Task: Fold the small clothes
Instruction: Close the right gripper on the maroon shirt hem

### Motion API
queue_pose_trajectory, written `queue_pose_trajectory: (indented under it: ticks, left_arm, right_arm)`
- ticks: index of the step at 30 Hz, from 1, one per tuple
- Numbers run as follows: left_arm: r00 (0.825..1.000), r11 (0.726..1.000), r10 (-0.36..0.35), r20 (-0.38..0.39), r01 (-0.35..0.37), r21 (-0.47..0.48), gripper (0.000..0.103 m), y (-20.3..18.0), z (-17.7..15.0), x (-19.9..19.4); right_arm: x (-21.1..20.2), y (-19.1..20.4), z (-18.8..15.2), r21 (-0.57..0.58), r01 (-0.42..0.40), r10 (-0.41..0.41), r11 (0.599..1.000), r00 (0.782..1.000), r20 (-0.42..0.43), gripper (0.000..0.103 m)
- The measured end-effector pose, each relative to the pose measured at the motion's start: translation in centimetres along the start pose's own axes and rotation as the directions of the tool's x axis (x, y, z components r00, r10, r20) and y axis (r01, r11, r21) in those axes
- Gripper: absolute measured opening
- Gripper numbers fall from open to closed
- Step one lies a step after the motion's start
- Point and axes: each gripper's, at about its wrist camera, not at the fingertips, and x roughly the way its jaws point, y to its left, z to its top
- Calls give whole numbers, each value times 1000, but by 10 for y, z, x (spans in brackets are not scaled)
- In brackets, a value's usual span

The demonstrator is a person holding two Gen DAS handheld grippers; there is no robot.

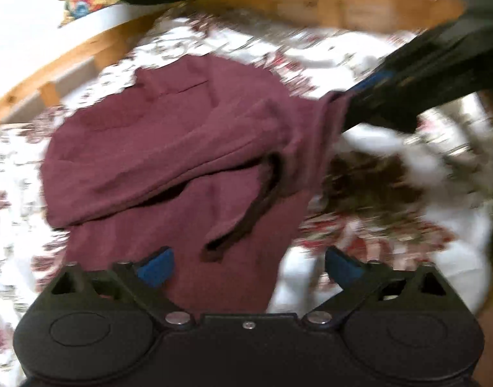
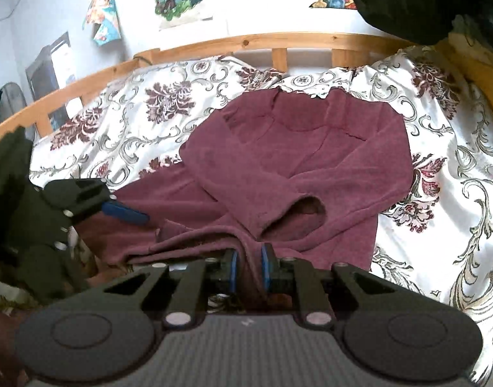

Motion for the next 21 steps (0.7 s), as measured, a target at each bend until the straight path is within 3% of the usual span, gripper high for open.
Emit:
queue_pose_trajectory:
  ticks: [3,8,13,15,16,18,21]
  left_arm:
    - [999,999,30,-13,-30,-29,86,9,-2,-1]
    - [980,981,195,-28,-195,19,78,27,-18,-18]
    - [962,964,266,-55,-266,13,55,53,-39,-39]
    - [957,960,280,-78,-281,2,33,62,-44,-42]
    - [955,959,283,-90,-285,-5,30,67,-47,-43]
    - [961,963,262,-92,-267,-46,17,75,-52,-47]
    - [970,969,233,-71,-238,-68,8,79,-51,-51]
  right_arm:
    - [-4,5,-3,-10,13,-13,1000,1000,17,17]
    - [-7,7,-5,-27,40,-39,999,999,21,17]
    - [-7,10,-9,-73,85,-86,994,996,-9,17]
    - [-4,12,-11,-90,99,-103,991,994,-38,17]
    - [-1,13,-13,-103,112,-119,988,991,-62,18]
    - [9,14,-17,-134,148,-165,980,979,-121,24]
    - [23,14,-23,-166,186,-218,968,955,-203,42]
